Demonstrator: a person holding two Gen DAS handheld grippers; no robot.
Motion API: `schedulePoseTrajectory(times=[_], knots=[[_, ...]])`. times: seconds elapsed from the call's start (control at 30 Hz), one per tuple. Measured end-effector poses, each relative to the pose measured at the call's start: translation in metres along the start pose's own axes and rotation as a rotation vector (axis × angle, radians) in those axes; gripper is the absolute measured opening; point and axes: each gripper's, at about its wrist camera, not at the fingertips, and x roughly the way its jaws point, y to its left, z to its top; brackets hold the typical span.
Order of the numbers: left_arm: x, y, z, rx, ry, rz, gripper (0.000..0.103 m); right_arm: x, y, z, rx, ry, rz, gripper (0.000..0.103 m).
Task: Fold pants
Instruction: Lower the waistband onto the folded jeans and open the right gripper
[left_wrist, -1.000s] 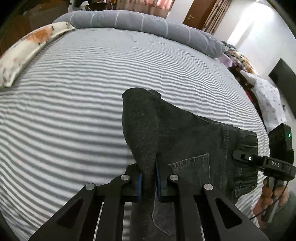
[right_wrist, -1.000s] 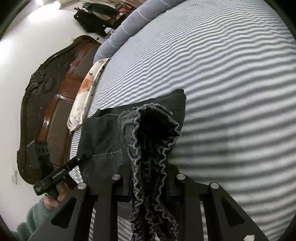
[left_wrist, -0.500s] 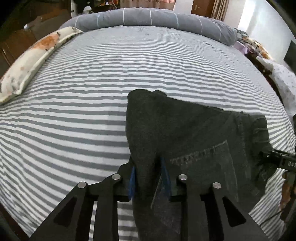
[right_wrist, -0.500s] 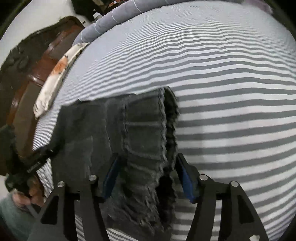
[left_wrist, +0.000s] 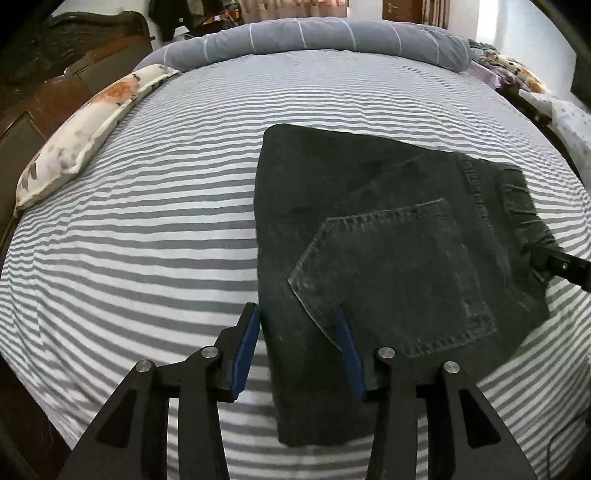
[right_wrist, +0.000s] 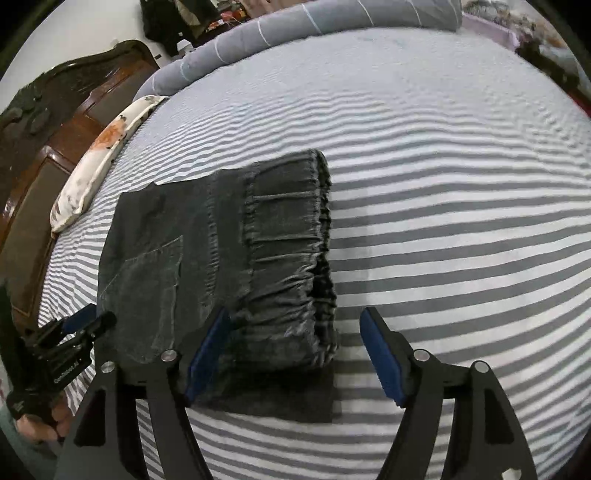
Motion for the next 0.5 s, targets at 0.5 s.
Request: schedulePoseTrajectory(times=[0.5], knots=[[-0.091, -0.025, -0.027, -0.021, -0.089, 0.054, 0.077, -0.073, 0.067, -0.040, -0.125, -0.122, -0.211, 0.095]])
